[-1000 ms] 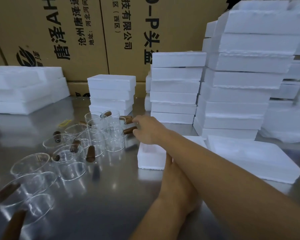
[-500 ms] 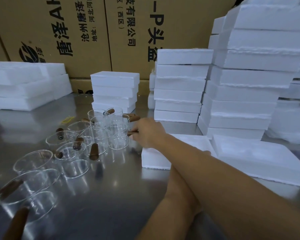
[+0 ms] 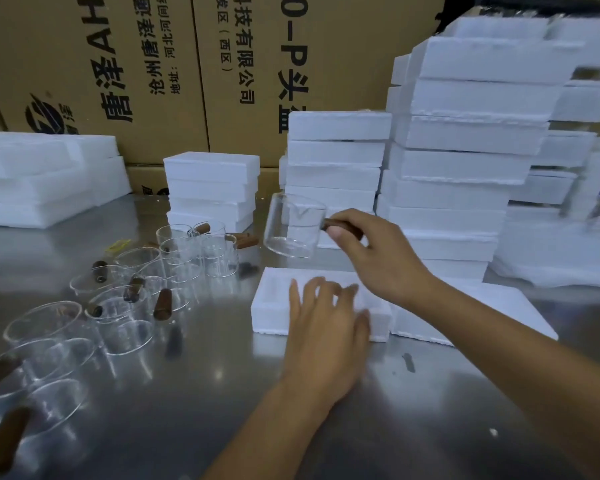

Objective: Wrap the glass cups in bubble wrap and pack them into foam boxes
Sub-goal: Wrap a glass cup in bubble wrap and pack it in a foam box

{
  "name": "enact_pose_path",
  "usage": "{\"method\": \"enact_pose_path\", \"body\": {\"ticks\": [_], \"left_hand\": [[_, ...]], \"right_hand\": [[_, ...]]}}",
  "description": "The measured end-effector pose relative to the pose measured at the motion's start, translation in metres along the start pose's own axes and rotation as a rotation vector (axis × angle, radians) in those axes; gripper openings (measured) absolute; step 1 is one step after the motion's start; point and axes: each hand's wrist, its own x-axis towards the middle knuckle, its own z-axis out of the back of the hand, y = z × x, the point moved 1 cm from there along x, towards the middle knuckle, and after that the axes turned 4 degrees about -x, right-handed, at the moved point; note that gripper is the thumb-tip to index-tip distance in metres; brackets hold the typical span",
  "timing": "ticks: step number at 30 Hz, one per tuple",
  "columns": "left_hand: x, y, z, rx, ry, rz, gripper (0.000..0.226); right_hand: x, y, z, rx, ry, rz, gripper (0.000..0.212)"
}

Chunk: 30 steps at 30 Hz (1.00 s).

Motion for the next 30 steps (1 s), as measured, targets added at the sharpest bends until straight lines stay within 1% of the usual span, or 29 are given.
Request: {"method": "enact_pose_path", "body": {"ticks": [2,5,7,10,11,13,15,17,18,21,23,26,28,30], "left_hand": [[0.002,0.001,0.006,-0.053,-0.102,0.076,0.041],[0.007,0.005,0.014,-0.254,-0.233,0.131,0.028],[0.010,0.004,0.023,-0.488,-0.337,0.178,0.026],[0.013,-0.009,0.037,-0.840,-0.362,0.296,0.038],[0.015,-0.015,0.040,-0.959,-0.329,0.305,0.042],[0.020,-0.028,0.038,-1.157,-0.154,0.326,0.056],[0.022,-0.043,0.032,-1.249,0.025,0.350,0.062],[0.022,-0.053,0.025,-1.298,0.094,0.363,0.054],[0.021,-0.055,0.023,-1.343,0.112,0.381,0.054],[0.018,-0.050,0.016,-1.486,0.228,0.433,0.070],[0.017,-0.046,0.013,-1.545,0.262,0.439,0.077],[0.016,-0.044,0.008,-1.620,0.218,0.481,0.071],[0.015,-0.042,0.006,-1.647,0.217,0.507,0.074],[0.014,-0.039,0.004,-1.657,0.221,0.514,0.074]], "right_hand": [[-0.017,-0.007,0.020,0.071,-0.047,-0.009,0.014],[-0.041,-0.014,0.045,0.118,-0.064,-0.009,0.018],[-0.056,-0.019,0.058,0.119,-0.042,-0.016,0.020],[-0.074,-0.025,0.069,0.121,-0.006,-0.033,0.020],[-0.079,-0.027,0.071,0.113,0.002,-0.037,0.020],[-0.086,-0.030,0.072,0.096,-0.001,-0.049,0.020],[-0.090,-0.034,0.071,0.100,-0.015,-0.069,0.017],[-0.092,-0.039,0.070,0.114,-0.044,-0.091,0.014],[-0.093,-0.041,0.071,0.125,-0.058,-0.102,0.014],[-0.093,-0.048,0.072,0.159,-0.079,-0.107,0.016],[-0.094,-0.052,0.072,0.175,-0.047,-0.107,0.017],[-0.089,-0.061,0.075,0.221,-0.012,-0.148,0.011],[-0.081,-0.072,0.085,0.209,-0.062,-0.188,0.009],[-0.072,-0.090,0.098,0.176,-0.153,-0.252,0.009]]}}
